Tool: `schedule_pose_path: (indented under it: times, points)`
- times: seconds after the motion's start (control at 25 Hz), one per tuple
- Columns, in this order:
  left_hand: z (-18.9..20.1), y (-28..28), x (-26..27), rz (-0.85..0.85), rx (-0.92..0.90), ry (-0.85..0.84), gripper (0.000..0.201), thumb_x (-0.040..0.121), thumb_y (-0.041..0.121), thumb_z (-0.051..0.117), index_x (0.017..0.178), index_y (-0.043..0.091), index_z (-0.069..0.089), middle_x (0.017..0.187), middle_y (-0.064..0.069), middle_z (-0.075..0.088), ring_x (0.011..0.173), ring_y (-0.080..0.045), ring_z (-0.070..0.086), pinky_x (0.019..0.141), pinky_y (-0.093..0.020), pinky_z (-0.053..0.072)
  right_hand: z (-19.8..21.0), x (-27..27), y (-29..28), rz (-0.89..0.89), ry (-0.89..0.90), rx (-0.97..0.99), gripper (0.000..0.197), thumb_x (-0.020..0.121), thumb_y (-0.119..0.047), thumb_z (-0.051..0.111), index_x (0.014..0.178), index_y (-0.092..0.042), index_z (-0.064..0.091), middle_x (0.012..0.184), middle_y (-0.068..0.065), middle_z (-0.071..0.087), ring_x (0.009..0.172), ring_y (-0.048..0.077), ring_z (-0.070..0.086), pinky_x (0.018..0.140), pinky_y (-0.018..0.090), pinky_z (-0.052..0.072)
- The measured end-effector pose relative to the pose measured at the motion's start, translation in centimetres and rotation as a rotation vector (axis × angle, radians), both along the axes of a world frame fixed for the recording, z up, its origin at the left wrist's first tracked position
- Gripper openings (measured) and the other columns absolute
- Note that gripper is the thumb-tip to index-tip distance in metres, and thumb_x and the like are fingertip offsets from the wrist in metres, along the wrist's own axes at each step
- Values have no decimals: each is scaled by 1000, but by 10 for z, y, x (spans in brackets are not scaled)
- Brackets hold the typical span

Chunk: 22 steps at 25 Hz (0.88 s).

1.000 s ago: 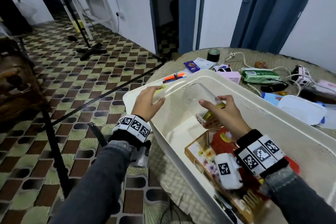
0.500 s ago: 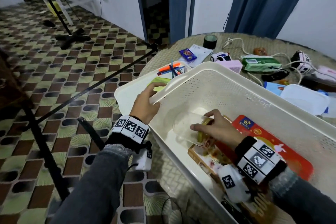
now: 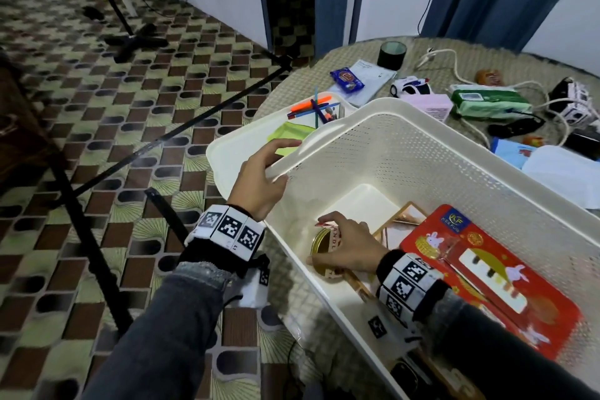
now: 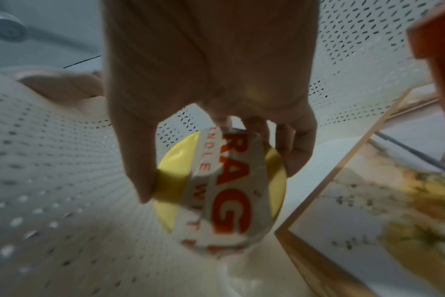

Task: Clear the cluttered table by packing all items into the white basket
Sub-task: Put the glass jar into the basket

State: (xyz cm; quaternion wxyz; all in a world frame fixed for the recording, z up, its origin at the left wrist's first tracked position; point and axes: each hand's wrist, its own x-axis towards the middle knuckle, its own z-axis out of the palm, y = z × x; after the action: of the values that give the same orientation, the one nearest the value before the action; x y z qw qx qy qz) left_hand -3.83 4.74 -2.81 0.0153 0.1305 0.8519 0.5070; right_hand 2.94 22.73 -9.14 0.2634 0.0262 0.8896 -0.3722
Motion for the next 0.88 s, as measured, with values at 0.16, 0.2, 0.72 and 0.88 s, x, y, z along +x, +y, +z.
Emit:
schedule_pose_path:
  times: [0.16,0.2,0.72,0.88]
  points:
    - [-1,0,1,1,16,-7,57,80,-12,57,120,27,59,109,5,67,99,-12,62,91,-20,45,-1,-3,17,97,-91,-186,77,69,-22,84,134,-32,43,112,3,58,105,16,57,88,24,52]
    - [-1,0,1,-1,20,-6,57,80,-13,57,120,27,59,110,5,66,99,-11,62,90,-19,45,-1,-4,18,99,-75,-193,73,71,-16,82,133,-30,45,105,2,59,96,14,61,80,19,53]
    - [3,2,3,-6,35,-12,58,79,-16,56,120,24,59,111,14,63,98,-4,60,90,-14,45,-3,-15,4,-101,-8,-317,63,75,-21,80,127,-22,44,99,6,65,69,17,67,71,36,58]
    - [2,1,2,5,26,-35,60,79,-16,56,119,29,59,108,7,66,99,-6,60,88,-17,45,0,-15,11,131,63,-125,87,69,-16,84,135,-24,29,107,-1,49,91,16,56,78,24,44]
